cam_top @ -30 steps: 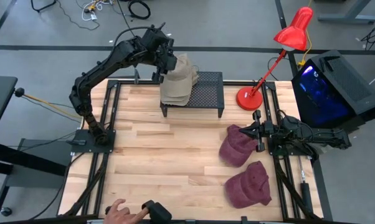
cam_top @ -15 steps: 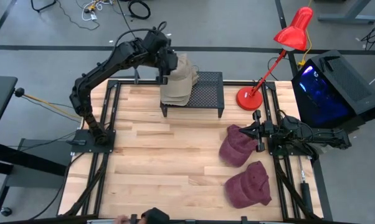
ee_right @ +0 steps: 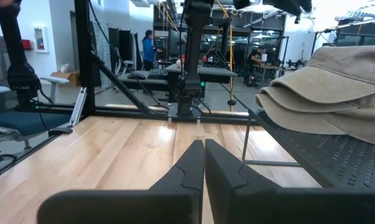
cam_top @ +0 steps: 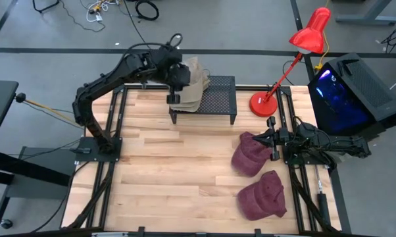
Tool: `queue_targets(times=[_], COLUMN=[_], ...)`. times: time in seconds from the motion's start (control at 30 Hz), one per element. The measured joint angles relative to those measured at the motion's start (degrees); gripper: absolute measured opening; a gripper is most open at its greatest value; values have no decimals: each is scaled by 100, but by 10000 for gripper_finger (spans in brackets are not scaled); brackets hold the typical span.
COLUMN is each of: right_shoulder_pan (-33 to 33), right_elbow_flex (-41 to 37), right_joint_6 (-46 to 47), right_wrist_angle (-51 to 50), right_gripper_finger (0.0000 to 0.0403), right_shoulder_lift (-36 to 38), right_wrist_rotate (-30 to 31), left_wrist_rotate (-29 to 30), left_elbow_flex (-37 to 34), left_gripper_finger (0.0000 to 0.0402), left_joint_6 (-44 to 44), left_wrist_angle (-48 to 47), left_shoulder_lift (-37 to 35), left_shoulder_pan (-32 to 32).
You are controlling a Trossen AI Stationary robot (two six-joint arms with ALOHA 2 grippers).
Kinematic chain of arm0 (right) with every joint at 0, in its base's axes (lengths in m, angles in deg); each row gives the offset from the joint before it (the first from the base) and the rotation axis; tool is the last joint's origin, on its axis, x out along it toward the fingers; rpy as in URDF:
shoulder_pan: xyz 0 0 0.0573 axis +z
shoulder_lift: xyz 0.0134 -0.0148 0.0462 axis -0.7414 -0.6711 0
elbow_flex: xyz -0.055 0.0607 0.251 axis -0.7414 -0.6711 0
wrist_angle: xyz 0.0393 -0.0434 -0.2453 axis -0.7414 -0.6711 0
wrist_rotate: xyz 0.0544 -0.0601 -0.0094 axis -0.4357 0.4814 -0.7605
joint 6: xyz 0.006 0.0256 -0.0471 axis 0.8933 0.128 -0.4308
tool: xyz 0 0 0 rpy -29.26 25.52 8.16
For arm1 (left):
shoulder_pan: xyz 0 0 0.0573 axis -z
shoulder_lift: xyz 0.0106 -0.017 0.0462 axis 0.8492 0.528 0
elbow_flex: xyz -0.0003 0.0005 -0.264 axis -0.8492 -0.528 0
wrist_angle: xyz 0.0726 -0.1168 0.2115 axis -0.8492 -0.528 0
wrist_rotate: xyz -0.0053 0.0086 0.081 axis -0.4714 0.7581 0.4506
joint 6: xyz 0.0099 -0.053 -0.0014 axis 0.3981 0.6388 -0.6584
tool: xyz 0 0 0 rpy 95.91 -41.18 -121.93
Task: Pick & Place hat
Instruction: Put the top red cap on the shelf
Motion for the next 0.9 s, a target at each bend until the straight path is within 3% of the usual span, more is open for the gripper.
queue_targets(times=[0.3, 0.9], right_shoulder_pan=[0, 0], right_elbow_flex=[0, 1], right_joint_6=[0, -1], right_wrist_angle=[0, 0], right_gripper_finger=[16, 16], right_shoulder_lift=[0, 0], right_wrist_rotate=[0, 0], left_wrist_rotate=[-226, -221], left_elbow_flex=[-11, -15], left_gripper_finger=[6, 5], left_joint_6=[97, 2039], left_wrist_angle=[-38, 71], left_shoulder_lift=[0, 409], left_shoulder_pan=[595, 1570])
